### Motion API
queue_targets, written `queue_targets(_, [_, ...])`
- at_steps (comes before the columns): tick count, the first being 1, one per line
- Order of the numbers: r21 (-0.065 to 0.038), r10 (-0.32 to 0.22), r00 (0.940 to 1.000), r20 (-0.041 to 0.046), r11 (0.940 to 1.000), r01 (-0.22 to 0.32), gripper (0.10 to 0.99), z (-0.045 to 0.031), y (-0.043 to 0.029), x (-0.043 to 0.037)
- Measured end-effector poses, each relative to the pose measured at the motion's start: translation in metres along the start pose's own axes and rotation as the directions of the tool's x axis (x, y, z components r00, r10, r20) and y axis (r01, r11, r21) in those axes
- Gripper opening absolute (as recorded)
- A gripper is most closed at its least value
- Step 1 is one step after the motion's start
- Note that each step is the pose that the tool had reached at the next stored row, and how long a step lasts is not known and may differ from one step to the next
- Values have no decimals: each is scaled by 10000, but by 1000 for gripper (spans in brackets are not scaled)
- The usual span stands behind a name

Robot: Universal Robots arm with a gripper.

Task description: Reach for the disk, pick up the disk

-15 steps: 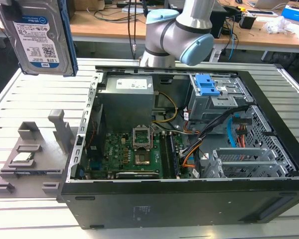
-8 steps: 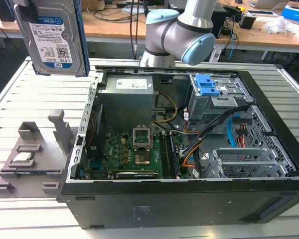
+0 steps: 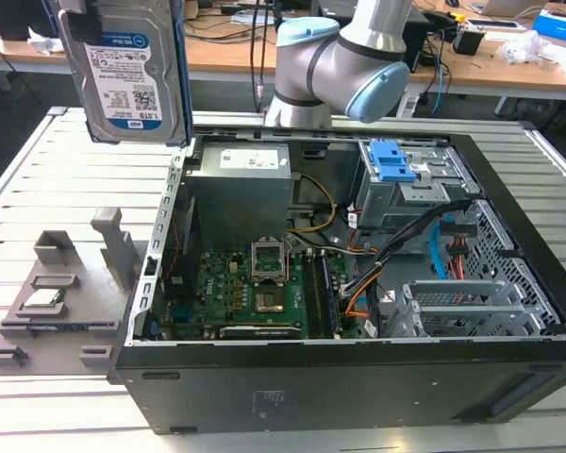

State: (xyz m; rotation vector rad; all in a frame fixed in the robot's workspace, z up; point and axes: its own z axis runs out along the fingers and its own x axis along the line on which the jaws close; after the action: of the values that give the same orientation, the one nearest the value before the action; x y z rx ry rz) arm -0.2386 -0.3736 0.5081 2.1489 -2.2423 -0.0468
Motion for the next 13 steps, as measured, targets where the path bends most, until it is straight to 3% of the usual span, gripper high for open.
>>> queue_targets(5, [-5, 0, 10000, -1, 10000, 0, 369, -10, -213, -10])
queue_targets(13, [-11, 1, 10000, -1, 10000, -1, 369, -23, -478, -23])
